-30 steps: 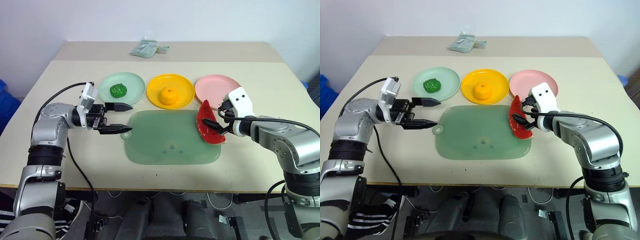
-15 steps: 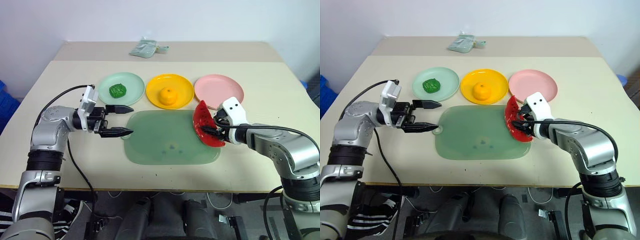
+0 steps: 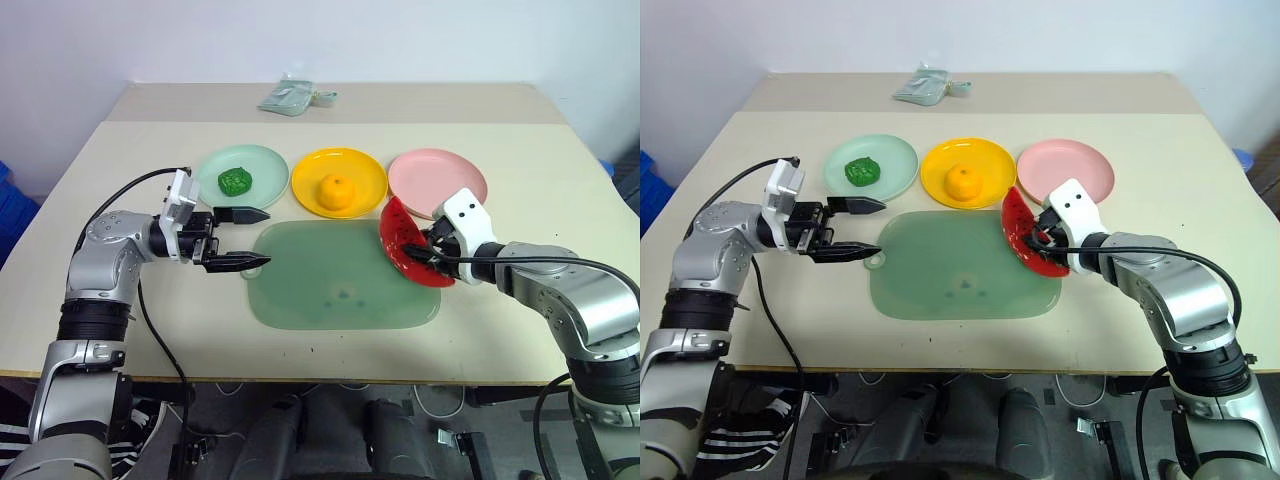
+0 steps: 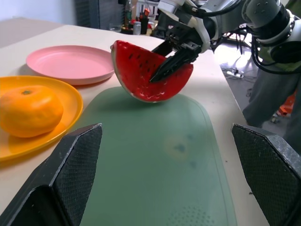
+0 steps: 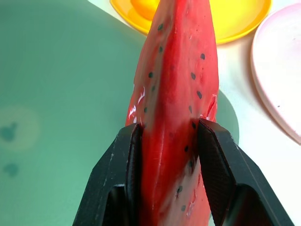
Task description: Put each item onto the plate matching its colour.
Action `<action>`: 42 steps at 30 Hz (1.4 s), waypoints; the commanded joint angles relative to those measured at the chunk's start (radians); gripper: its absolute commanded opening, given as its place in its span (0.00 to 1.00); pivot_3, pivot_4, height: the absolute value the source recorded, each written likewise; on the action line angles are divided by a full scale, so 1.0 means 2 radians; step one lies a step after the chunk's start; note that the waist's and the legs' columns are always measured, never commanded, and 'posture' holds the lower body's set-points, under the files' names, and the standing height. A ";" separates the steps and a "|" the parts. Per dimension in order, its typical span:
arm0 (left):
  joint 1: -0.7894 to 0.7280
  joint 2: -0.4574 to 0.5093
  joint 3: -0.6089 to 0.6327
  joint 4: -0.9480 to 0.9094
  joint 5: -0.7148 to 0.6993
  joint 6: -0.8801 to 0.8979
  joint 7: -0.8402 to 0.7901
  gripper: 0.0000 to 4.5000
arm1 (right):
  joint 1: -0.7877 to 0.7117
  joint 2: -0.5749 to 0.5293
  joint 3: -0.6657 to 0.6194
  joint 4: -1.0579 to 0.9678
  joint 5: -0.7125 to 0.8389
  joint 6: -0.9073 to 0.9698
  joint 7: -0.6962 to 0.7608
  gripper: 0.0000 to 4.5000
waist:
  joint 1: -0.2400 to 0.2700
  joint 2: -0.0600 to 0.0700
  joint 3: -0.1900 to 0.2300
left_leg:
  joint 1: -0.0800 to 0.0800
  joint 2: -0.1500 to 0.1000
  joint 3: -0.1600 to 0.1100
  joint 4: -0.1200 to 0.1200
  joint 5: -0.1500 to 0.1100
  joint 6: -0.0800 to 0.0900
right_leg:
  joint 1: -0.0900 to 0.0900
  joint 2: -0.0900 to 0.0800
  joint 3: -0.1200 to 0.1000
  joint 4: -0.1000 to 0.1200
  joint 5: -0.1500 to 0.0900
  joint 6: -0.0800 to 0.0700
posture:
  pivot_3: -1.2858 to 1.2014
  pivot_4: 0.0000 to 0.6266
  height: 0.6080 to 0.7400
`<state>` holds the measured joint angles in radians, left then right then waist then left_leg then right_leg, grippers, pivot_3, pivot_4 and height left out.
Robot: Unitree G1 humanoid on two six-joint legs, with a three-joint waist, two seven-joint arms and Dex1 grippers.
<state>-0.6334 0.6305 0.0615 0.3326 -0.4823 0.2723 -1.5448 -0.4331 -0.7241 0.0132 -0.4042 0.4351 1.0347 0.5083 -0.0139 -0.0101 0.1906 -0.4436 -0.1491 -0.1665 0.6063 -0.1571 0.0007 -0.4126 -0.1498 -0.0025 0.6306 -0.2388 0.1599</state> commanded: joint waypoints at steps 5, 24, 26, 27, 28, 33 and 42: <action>-0.017 -0.004 0.006 0.000 -0.010 -0.001 0.004 1.00 | -0.084 0.012 -0.012 0.085 -0.060 -0.076 -0.035 0.29 | -0.001 0.000 0.000 | 0.000 0.000 0.000 0.000 0.000 0.000 | 0.000 0.000 0.000 0.000 0.000 0.000 | 0.52 0.24 1.00; 0.006 -0.007 0.016 -0.032 -0.019 0.010 0.028 1.00 | -0.305 0.075 -0.006 0.596 -0.195 -0.428 -0.071 0.99 | -0.012 0.001 0.000 | 0.000 0.000 0.000 -0.005 0.002 -0.003 | -0.003 0.000 0.001 0.000 0.001 -0.001 | 0.52 0.24 1.00; 0.008 -0.007 0.017 -0.035 -0.020 0.010 0.031 1.00 | -0.301 0.073 -0.016 0.567 -0.185 -0.442 -0.057 0.99 | -0.015 0.001 0.000 | 0.000 0.000 0.000 -0.005 0.003 -0.003 | -0.003 0.000 0.001 0.001 0.001 -0.001 | 0.52 0.24 1.00; 0.009 -0.007 0.018 -0.037 -0.020 0.010 0.032 1.00 | -0.292 0.074 -0.024 0.543 -0.170 -0.442 -0.036 0.99 | -0.016 0.001 0.000 | 0.000 0.000 0.000 -0.005 0.003 -0.003 | -0.003 0.001 0.001 0.001 0.001 -0.001 | 0.52 0.24 1.00; 0.010 -0.008 0.019 -0.038 -0.021 0.009 0.033 1.00 | -0.279 0.076 -0.035 0.509 -0.148 -0.436 -0.014 0.99 | -0.017 0.001 0.000 | 0.000 0.000 0.000 -0.006 0.003 -0.003 | -0.003 0.001 0.001 0.001 0.001 -0.001 | 0.52 0.24 1.00; 0.014 -0.004 0.020 -0.036 -0.024 0.005 0.029 1.00 | -0.178 0.062 -0.054 0.316 -0.091 -0.412 0.066 0.99 | -0.015 0.001 0.000 | 0.000 0.000 0.000 -0.006 0.003 -0.003 | -0.003 0.001 0.001 0.001 0.001 -0.001 | 0.52 0.24 1.00; 0.002 0.018 0.023 -0.020 -0.030 0.018 0.012 1.00 | -0.035 0.023 -0.091 0.053 0.066 -0.268 0.151 0.99 | -0.013 0.001 0.000 | 0.000 0.001 0.000 -0.005 0.003 -0.003 | -0.003 0.001 0.001 0.001 0.001 -0.002 | 0.52 0.24 1.00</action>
<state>-0.6067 0.6391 0.0744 0.2999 -0.5177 0.3011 -1.5088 -0.5117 -0.6562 -0.1339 -0.2028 0.4915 0.4545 0.7793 -0.0404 -0.0090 0.1913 -0.4428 -0.1479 -0.1666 0.5953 -0.1520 -0.0057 -0.4193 -0.1485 -0.0003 0.6322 -0.2370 0.1564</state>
